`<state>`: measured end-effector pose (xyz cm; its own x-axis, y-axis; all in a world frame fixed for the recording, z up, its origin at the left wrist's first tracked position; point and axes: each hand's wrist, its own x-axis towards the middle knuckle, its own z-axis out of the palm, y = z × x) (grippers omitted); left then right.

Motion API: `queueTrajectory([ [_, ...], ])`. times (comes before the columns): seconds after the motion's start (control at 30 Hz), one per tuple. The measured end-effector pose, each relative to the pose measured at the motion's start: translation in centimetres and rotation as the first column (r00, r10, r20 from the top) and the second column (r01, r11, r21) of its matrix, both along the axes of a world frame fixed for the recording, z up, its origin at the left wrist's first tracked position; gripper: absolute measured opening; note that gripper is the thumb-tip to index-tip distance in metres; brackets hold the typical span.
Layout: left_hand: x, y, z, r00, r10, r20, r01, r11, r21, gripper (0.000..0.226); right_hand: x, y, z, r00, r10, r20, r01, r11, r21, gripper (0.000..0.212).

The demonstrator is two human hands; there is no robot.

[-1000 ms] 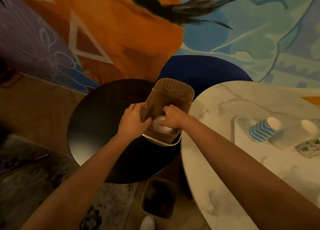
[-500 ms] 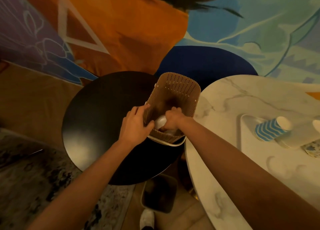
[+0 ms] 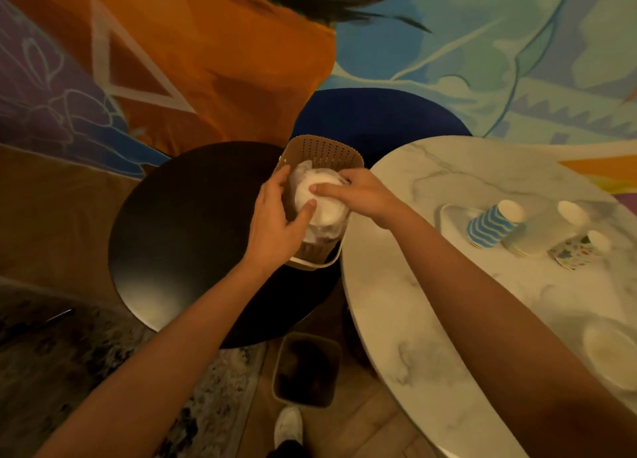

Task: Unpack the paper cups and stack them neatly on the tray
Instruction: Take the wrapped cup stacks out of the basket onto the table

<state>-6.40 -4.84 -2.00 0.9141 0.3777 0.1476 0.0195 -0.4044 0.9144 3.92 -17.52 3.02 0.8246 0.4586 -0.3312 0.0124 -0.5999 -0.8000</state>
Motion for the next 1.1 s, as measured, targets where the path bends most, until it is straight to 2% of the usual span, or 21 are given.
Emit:
queueTrajectory([
  [0.1,-0.9,-3.4,1.9,0.996,-0.083,-0.014,0.076,0.963,-0.257,0.061,-2.3,-3.8,1.6,0.999,-0.027,-0.041,0.032,0.994,0.101,0.039],
  [0.2,-2.8,-7.5,3.6,0.979,-0.2,-0.034,0.174,0.915,-0.365,0.043,-5.0,-8.3,2.3,0.996,-0.068,-0.056,0.075,0.987,0.139,0.045],
  [0.33,-5.6,-13.1,3.4,0.931,-0.352,-0.095,0.244,0.796,-0.554,0.03,-9.4,-15.1,1.9,0.992,-0.114,-0.053,0.121,0.984,0.134,0.043],
  [0.43,-7.9,-17.4,1.6,0.881,-0.443,-0.168,0.263,0.753,-0.603,0.037,-12.6,-20.2,0.3,0.989,-0.128,-0.078,0.134,0.987,0.084,0.046],
  [0.63,-11.8,-25.8,-3.5,0.71,-0.627,-0.319,0.266,0.659,-0.703,0.028,-17.5,-28.9,-4.0,0.953,-0.128,-0.274,0.1,0.989,-0.112,0.041],
  [0.7,-12.2,-28.1,-5.0,0.681,-0.636,-0.364,0.272,0.681,-0.68,0.027,-18.2,-30.9,-5.7,0.945,-0.177,-0.275,0.138,0.978,-0.155,0.05],
  [0.77,-12.3,-30.1,-6.2,0.681,-0.593,-0.43,0.266,0.748,-0.608,0.036,-18.8,-32.5,-7.0,0.947,-0.222,-0.231,0.172,0.961,-0.216,0.055],
  [0.9,-11.9,-32.3,-8.0,0.699,-0.448,-0.558,0.311,0.892,-0.327,0.043,-19.8,-34.2,-9.0,0.956,-0.249,-0.156,0.203,0.944,-0.26,0.051],
  [1.1,-11.6,-32.7,-8.0,0.753,-0.33,-0.57,0.416,0.909,0.023,0.039,-20.1,-34.7,-10.2,0.979,-0.196,-0.049,0.169,0.929,-0.329,0.047],
])
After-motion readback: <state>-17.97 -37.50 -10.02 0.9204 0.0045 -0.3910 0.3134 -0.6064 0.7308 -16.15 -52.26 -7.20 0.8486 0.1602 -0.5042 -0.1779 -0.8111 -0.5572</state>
